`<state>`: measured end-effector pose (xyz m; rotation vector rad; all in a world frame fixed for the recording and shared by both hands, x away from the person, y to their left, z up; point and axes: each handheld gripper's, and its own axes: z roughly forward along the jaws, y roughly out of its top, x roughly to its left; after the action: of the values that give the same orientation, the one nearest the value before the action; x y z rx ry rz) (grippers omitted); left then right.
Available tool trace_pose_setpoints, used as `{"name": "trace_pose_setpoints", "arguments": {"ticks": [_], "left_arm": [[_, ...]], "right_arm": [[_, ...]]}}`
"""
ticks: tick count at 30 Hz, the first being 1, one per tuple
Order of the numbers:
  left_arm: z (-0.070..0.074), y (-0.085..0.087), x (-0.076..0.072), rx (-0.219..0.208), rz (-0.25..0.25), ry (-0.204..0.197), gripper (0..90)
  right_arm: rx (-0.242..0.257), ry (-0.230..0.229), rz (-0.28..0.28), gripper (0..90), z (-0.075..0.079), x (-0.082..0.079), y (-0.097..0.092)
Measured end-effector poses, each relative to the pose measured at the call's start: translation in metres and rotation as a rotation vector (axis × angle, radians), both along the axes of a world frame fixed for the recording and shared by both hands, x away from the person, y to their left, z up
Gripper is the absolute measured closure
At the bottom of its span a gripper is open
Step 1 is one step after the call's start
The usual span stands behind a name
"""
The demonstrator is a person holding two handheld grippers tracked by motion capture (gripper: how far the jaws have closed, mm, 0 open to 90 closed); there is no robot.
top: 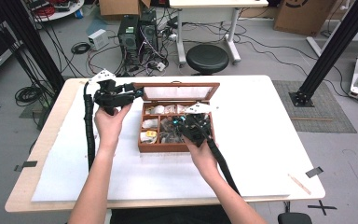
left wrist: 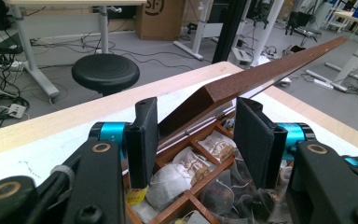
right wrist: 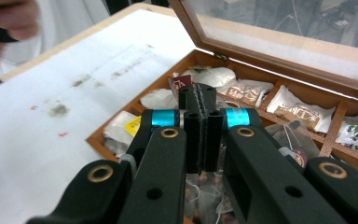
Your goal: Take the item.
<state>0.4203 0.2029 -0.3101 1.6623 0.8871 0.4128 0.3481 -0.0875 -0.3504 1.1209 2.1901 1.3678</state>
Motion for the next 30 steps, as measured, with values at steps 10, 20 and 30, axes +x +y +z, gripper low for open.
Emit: {"name": "trace_pose_setpoints", "arguments": {"ticks": [10, 20, 30], "left_arm": [[0.000, 0.000, 0.001, -0.003, 0.000, 0.000, 50.6], [0.000, 0.000, 0.001, -0.004, 0.001, 0.000, 50.6], [0.000, 0.000, 0.001, -0.007, 0.000, 0.002, 50.6]], "right_arm": [[0.055, -0.008, 0.045, 90.0, 0.023, -0.024, -0.025], [0.093, -0.048, 0.049, 90.0, 0.042, -0.050, -0.067], [0.117, -0.073, 0.033, 90.0, 0.050, -0.067, -0.118]]}}
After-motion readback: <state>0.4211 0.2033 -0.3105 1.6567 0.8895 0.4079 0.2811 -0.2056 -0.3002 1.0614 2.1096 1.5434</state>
